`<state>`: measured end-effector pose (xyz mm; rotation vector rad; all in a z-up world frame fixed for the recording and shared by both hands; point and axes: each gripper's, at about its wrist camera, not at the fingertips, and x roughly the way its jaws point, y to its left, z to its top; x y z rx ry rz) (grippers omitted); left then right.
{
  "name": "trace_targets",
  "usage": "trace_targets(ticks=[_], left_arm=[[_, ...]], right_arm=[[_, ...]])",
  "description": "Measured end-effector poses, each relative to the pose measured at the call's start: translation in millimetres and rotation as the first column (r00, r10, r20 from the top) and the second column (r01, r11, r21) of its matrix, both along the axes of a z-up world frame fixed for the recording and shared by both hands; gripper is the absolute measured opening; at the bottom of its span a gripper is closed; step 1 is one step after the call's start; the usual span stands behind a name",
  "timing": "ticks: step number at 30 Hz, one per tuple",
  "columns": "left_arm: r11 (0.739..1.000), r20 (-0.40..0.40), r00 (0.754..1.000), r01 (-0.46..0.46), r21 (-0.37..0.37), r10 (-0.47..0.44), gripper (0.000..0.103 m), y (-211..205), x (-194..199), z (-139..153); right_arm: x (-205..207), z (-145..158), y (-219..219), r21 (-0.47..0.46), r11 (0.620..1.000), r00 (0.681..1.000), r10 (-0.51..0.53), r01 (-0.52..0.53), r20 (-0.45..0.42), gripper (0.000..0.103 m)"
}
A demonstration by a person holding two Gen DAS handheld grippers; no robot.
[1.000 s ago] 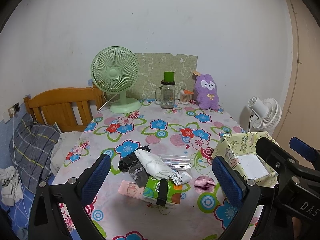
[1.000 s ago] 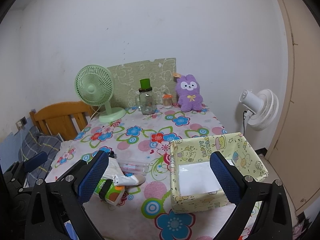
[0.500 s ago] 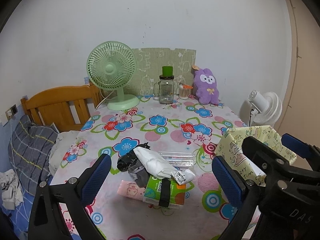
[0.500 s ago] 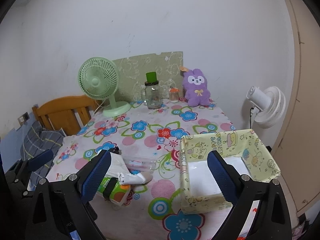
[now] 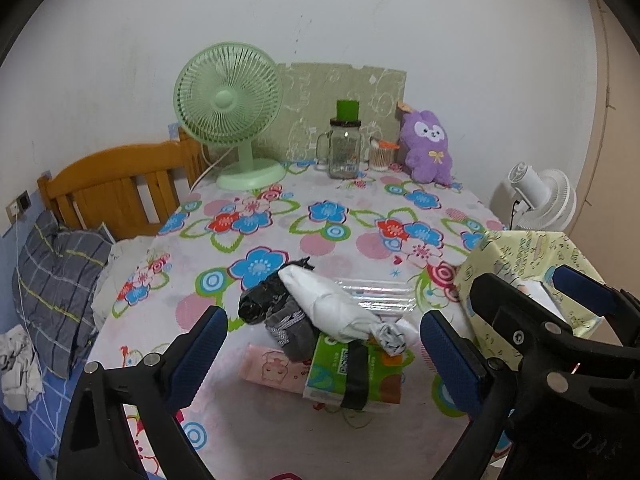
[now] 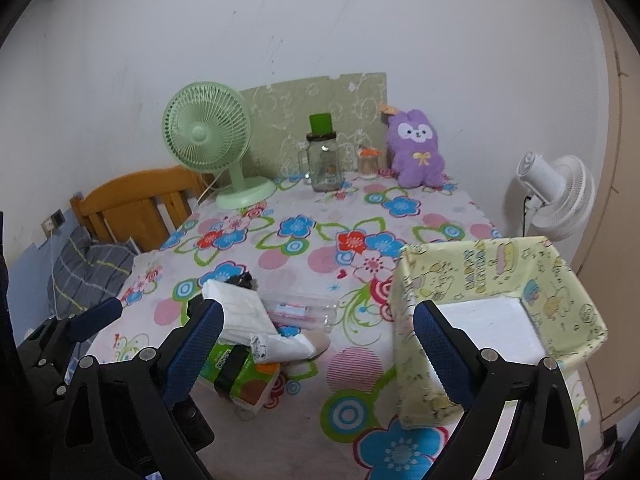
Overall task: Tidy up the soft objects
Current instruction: 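Move both tools toward the pile of items on the tablecloth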
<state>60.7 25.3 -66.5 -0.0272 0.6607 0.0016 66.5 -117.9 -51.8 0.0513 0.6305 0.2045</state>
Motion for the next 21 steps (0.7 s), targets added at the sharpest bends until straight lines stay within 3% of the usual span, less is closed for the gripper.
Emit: trace_targets(ticks=[21], left_arm=[[0.999,-0.131,0.991,-0.032,-0.021,0.029,0.094,25,30,-48]], right_arm=[[39,-48,51,-0.019,0.991,0.984,0.128,-0.131,-0.122,0.094]])
